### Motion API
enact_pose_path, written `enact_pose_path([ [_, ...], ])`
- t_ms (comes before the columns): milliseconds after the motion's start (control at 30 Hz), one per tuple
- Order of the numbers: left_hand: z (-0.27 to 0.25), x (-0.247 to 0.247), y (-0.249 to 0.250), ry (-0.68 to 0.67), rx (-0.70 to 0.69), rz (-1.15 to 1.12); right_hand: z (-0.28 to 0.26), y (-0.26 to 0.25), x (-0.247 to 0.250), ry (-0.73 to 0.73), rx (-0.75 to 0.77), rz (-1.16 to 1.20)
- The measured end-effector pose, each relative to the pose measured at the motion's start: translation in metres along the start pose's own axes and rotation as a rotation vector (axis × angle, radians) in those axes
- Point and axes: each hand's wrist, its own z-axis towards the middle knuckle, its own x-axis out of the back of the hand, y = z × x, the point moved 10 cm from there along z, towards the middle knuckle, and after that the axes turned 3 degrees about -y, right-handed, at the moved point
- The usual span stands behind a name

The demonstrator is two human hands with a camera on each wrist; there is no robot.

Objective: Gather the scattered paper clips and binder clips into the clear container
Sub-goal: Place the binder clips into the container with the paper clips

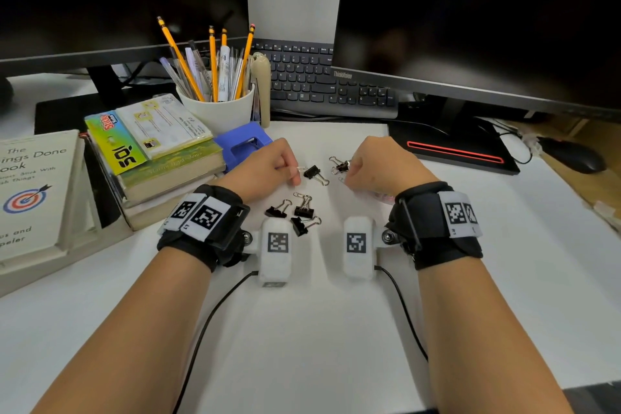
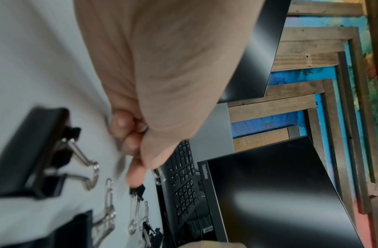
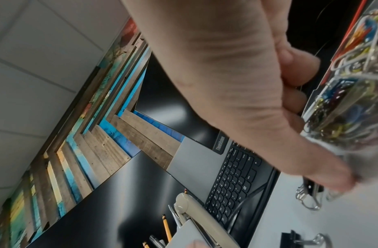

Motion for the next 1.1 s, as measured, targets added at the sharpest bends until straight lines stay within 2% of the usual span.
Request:
enact_pose_path([
  [100, 0.002, 0.000, 0.002, -0.002, -0.016, -0.053, -0.001, -0.010, 0.003, 0.014, 0.094, 0.070],
  [167, 0.002, -0.002, 0.000, -0.017, 0.004, -0.047, -0.002, -0.011, 0.000, -0.013, 0.089, 0.101],
  [267, 0.002, -0.001, 0.002, -0.013, 0.054, 0.010, 0.001, -0.013, -0.009, -0.057, 0.065, 0.061],
  [400, -0.002, -0.003, 0.002, -0.022, 0.182, 0.034, 0.001, -0.028, -0.018, -0.110, 0.130, 0.008],
  [500, -0.005, -0.006, 0.001, -0.074, 0.121, 0.136, -0.002, -0.035, -0.029, -0.175, 0.143, -0.015],
  [667, -0.005, -0.011, 0.000, -0.137, 0.095, 0.264, -0.005, -0.040, -0.039, -0.238, 0.161, -0.031],
  [800, -0.002, -0.012, 0.000, -0.142, 0.068, 0.255, -0.003, -0.044, -0.038, -0.209, 0.199, 0.007],
  [867, -0.002, -0.012, 0.000, -0.149, 0.066, 0.247, -0.001, -0.046, -0.029, -0.155, 0.252, 0.155],
  [933, -0.003, -0.012, 0.000, -0.150, 0.061, 0.252, 0.000, -0.045, -0.022, -0.137, 0.269, 0.582],
  [1000, -0.002, -0.011, 0.001, -0.131, 0.057, 0.236, 0.002, -0.043, -0.027, -0.217, 0.234, 1.049],
  [1033, -0.001, -0.010, -0.001, -0.109, 0.062, 0.192, 0.002, -0.046, -0.032, -0.277, 0.216, 1.192],
  [1100, 0.001, -0.009, -0.007, -0.070, 0.107, -0.052, 0.002, -0.051, -0.039, -0.376, 0.180, 1.372],
])
